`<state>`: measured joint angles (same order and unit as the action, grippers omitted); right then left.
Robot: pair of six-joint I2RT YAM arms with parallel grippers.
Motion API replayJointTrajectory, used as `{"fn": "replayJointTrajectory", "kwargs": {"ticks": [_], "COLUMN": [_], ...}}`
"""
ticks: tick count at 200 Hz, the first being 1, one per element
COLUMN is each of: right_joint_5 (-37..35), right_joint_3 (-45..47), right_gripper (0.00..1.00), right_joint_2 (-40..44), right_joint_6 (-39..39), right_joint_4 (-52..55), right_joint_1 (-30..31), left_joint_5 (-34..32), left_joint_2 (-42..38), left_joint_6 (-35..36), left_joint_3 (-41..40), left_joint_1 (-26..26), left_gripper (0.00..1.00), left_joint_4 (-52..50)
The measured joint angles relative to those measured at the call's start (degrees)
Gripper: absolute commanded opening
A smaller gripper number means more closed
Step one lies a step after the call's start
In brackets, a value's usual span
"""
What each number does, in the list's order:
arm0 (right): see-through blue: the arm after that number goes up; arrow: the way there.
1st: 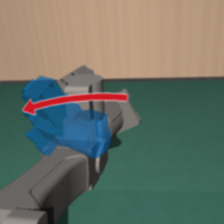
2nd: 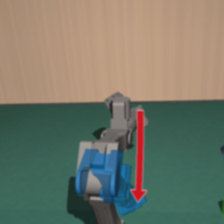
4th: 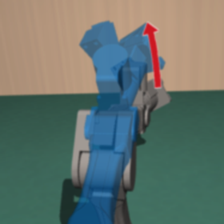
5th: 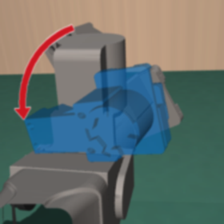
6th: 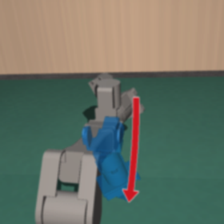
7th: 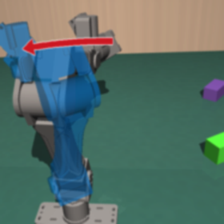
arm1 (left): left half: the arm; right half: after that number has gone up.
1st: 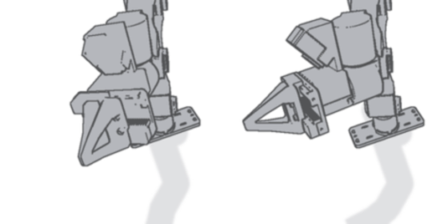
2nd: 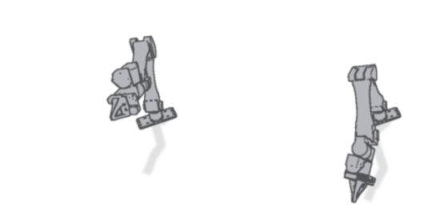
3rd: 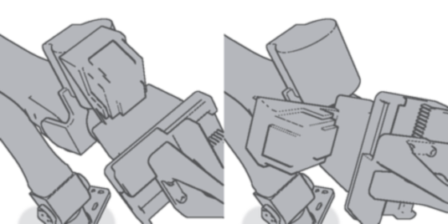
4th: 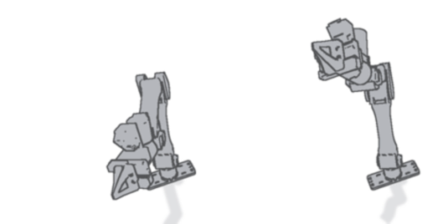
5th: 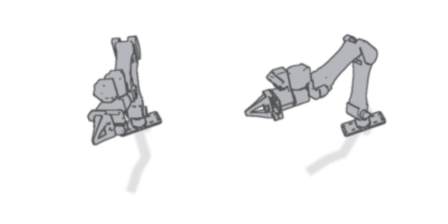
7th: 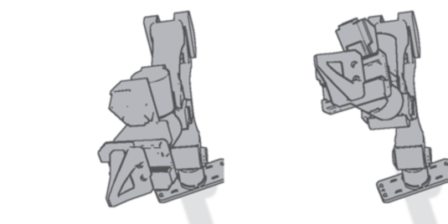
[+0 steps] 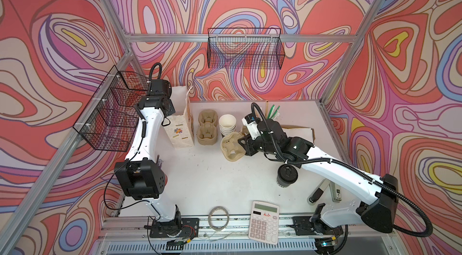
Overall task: Pack a coffee takeout order
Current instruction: Pick up the takeout bag from the top-left of the table.
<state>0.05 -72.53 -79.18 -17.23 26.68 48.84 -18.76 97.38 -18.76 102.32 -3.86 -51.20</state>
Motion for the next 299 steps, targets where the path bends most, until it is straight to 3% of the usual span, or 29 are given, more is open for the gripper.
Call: {"fn": "replayJointTrajectory", "kwargs": {"ticks": [76,202,299], "right_joint_5": [0.0,-3.4,-12.2], "right_joint_3": [0.0,-2.6,-7.3], "right_gripper": [0.28,0.27,0.26], "right_joint_2": [0.0,-0.1,0.4], "right_joint_6": [0.0,-0.9,-2.0], "right_joint_4": [-0.1,1.2,4.5], "right_joint_1": [0.0,0.0,0.0], "left_joint_5": [-0.3,1.6,3.6], "left_joint_2": [-0.4,-9.5,-19.6], "left_joint_6": [2.7,5.1,3.5], "left_joint_3": [-1.6,-1.8,5.4], "left_joint_1": [0.0,0.8,3.6], "left_gripper": [0.0,0.0,0.0], "left_joint_4": [1.2,0.6,-4.3]}}
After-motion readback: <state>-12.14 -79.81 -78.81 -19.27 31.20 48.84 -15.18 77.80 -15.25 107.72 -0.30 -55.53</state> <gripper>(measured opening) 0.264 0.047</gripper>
